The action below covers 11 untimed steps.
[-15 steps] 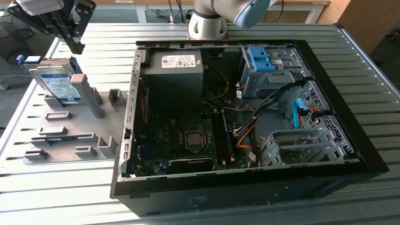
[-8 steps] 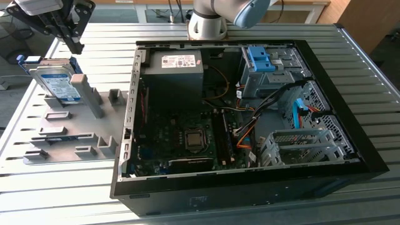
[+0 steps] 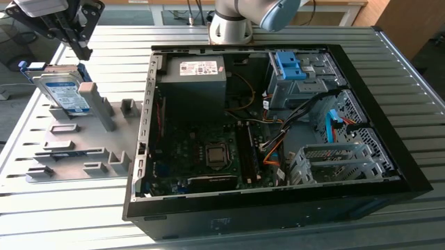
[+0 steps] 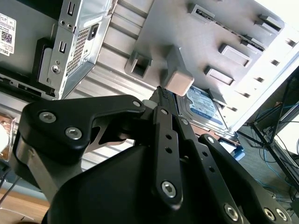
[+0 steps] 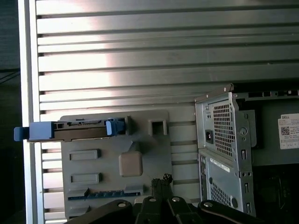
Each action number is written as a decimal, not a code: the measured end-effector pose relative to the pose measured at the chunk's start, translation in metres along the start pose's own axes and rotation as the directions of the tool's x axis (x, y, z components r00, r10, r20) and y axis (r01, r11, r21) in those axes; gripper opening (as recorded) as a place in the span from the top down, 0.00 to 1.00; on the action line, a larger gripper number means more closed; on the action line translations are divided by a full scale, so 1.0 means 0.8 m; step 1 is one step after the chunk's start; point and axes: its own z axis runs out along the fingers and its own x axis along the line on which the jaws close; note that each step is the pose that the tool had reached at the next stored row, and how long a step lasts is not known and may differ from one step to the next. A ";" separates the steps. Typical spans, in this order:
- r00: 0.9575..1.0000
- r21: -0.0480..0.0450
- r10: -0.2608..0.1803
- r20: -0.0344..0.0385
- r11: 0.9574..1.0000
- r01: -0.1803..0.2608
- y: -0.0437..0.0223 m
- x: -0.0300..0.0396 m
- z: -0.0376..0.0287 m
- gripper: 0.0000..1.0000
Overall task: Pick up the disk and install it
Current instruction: 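Reach for the disk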
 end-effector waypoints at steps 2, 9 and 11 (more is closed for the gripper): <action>1.000 0.000 0.000 0.000 1.000 0.000 -0.0001 0.0010 0.0000 0.89; 1.000 0.000 0.000 0.000 1.000 0.000 -0.0004 0.0055 0.0000 0.89; 1.000 0.000 0.000 0.000 1.000 0.000 -0.0005 0.0073 0.0000 0.89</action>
